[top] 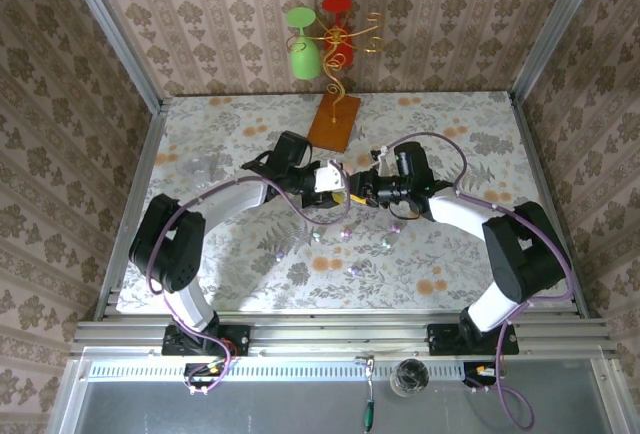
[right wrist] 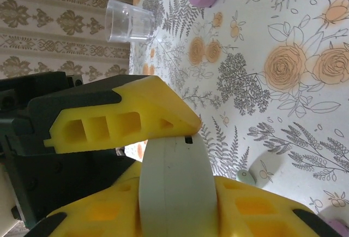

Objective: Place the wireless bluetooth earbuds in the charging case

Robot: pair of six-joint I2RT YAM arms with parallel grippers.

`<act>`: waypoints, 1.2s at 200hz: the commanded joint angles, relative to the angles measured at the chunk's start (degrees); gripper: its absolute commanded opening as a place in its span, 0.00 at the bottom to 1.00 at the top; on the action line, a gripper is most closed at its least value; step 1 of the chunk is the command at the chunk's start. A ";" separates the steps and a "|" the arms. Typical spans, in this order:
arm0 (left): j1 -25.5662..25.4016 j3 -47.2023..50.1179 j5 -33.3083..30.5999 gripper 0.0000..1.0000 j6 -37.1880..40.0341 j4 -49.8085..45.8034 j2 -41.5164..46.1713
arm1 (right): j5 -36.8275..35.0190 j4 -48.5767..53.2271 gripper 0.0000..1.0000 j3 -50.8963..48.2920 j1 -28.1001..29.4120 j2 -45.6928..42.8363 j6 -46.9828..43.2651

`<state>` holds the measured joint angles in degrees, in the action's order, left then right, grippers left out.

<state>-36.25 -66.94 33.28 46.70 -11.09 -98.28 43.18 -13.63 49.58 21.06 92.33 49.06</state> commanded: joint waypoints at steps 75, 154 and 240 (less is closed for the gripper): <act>-0.39 2.12 0.80 0.40 0.24 0.74 1.66 | -2.24 3.49 0.47 -0.53 -0.45 -3.85 -2.62; -0.40 1.11 1.15 0.40 -0.82 1.47 0.72 | 0.25 1.20 0.25 -0.41 -0.30 -1.63 -0.81; -0.40 1.19 1.88 0.40 -1.79 2.43 1.14 | 0.59 0.41 0.44 0.16 -0.21 -0.15 -0.72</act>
<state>-36.36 -65.21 33.26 46.04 -9.67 -97.76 42.35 -11.88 49.39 20.51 90.96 48.18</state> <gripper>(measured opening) 0.400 0.440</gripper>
